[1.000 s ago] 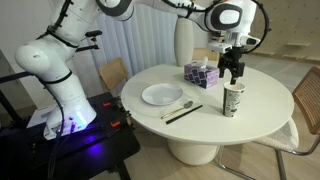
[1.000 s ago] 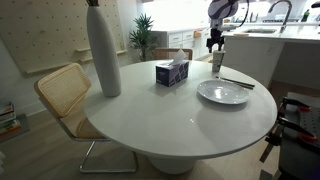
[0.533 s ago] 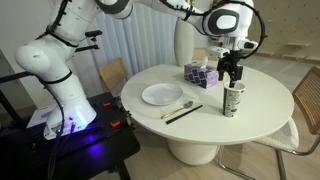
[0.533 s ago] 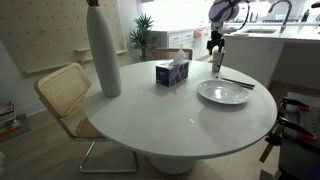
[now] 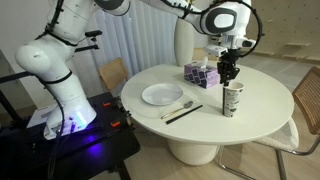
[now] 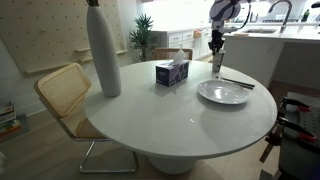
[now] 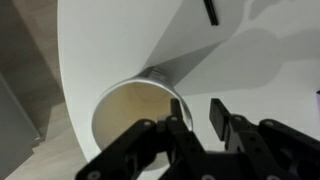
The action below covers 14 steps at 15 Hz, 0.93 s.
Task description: Move the cup to the left
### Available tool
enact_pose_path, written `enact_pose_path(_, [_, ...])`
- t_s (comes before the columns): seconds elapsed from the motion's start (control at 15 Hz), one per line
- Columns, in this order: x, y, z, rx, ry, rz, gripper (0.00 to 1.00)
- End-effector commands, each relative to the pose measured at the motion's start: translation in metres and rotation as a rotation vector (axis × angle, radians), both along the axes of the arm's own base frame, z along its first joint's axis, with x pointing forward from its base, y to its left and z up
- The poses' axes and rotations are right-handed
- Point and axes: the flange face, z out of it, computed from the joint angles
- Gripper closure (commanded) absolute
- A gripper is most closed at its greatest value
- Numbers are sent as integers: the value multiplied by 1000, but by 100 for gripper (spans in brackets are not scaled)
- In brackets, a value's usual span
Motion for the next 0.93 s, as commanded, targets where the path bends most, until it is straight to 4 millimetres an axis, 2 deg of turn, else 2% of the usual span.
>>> enact_pose_path(0.0, [-7, 10, 11, -3, -17, -16, 95])
enact_pose_path(0.07, [-8, 10, 12, -3, -17, -16, 100])
enact_pose_path(0.6, [-10, 11, 26, -2, -22, -17, 99])
enact_pose_path(0.73, [-11, 17, 45, -16, -35, -7, 99])
enact_pose_path(0.87, [-13, 27, 76, -30, -64, 6, 99])
